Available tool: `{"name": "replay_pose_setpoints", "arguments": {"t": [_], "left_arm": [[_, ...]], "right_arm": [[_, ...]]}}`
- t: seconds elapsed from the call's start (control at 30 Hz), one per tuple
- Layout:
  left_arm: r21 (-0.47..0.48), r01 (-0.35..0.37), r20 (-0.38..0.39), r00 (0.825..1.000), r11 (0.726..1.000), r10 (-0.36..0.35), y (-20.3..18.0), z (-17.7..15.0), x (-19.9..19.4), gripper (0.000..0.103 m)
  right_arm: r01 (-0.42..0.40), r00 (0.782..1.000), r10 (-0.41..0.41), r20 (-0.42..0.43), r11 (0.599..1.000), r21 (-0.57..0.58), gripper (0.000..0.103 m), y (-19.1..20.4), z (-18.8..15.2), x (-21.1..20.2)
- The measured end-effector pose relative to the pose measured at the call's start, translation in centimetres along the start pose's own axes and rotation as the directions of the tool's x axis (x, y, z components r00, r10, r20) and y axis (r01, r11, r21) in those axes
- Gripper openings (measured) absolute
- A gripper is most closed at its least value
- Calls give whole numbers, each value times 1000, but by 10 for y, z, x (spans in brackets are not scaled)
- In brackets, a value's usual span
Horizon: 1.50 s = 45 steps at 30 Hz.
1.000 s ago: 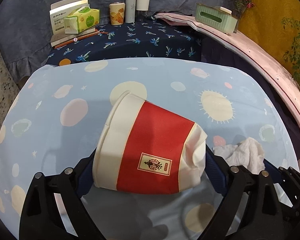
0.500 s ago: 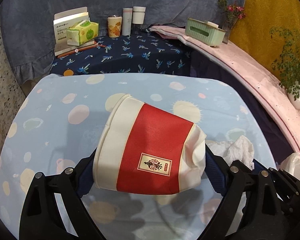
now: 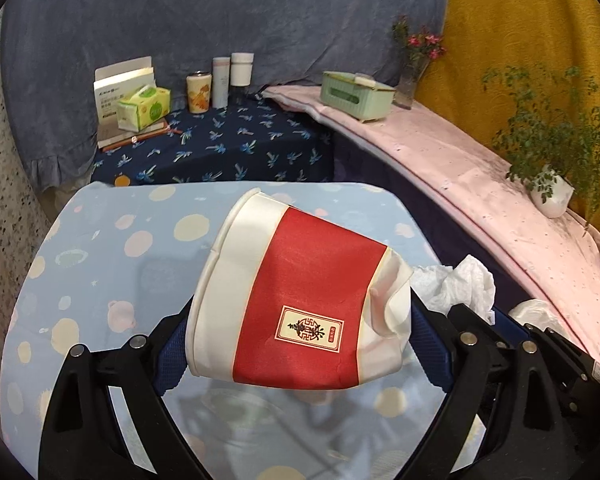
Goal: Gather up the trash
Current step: 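Lift the cup and tissue and carry both over the bin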
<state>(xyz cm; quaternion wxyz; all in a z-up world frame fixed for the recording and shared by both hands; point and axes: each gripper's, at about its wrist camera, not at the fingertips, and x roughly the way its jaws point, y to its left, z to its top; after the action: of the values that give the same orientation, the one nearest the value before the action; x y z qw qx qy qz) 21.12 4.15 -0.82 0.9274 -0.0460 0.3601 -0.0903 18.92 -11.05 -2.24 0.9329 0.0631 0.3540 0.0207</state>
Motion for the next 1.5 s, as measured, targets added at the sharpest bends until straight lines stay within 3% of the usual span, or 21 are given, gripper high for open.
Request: {"name": "replay_pose_setpoints", "arguments": {"t": [0.33,0.67,1.13,1.5], "left_arm": [[62,48,50,997,997,-52,-56,3,-42,88],[139,95,49,993,986,-103,-120,-8,-58,88],[258,174,-4,984,950,-179,-207,-37,-58,88],[326,229,-68,973,917,-219,-260,-67,-45,88]], "right_arm": [[40,997,-43,67,998,52,22,-45,-2,-54],[94,987,-109,115,987,129,22,-105,-9,-100],[182,967,-221,128,948,263,22,-198,-39,-147],[235,955,-280,100,918,321,22,-246,-64,-163]]}}
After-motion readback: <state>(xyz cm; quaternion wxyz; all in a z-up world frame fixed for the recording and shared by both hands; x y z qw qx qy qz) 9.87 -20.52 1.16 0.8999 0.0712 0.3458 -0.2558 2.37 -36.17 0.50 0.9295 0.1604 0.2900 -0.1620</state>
